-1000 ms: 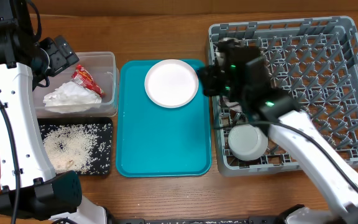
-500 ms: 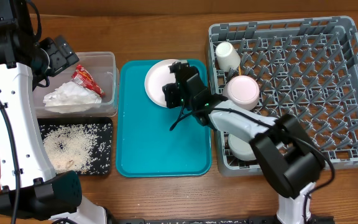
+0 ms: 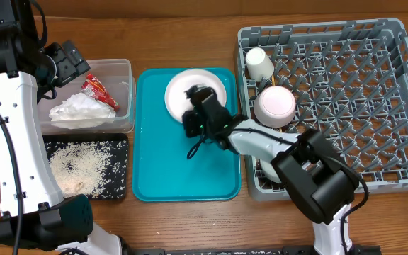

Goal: Sort waste into correct bins and load items into the dishwasher
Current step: 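Lower the right gripper to the pink plate's edge and grasp it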

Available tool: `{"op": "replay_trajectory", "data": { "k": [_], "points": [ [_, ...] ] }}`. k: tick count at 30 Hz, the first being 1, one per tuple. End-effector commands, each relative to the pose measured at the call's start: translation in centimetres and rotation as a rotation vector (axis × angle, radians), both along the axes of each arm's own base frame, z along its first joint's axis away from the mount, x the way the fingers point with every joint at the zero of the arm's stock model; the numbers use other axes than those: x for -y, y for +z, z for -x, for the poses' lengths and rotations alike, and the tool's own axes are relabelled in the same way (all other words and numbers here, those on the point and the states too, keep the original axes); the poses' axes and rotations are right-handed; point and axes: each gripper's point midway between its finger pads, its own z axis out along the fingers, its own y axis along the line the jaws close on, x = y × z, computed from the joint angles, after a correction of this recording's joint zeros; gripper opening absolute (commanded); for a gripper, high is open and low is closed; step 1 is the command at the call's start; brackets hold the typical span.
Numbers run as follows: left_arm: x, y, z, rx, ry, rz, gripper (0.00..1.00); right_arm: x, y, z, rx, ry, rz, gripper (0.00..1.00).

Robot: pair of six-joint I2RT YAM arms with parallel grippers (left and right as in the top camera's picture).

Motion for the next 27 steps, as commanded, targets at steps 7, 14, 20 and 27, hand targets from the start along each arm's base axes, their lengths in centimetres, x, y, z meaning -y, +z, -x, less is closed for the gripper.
{"op": "replay_trajectory", "data": {
  "k": [7, 14, 20, 27],
  "points": [
    [0.1, 0.6, 0.1, 0.017, -0.009, -0.003, 1.0, -5.7, 0.6, 6.8, -0.129, 0.249, -0.109, 0.23],
    [0.1, 0.6, 0.1, 0.017, -0.009, -0.003, 1.0, -5.8, 4.0, 5.7, -0.022, 0.295, -0.051, 0.24],
    [0.1, 0.6, 0.1, 0.017, -0.009, -0.003, 1.0, -3.5, 10.4, 1.6, 0.216, 0.252, 0.095, 0.33],
    [0.1, 0.6, 0.1, 0.017, -0.009, -0.003, 1.0, 2.7, 8.5, -1.3, 0.181, 0.098, 0.282, 0.38]
  ]
}}
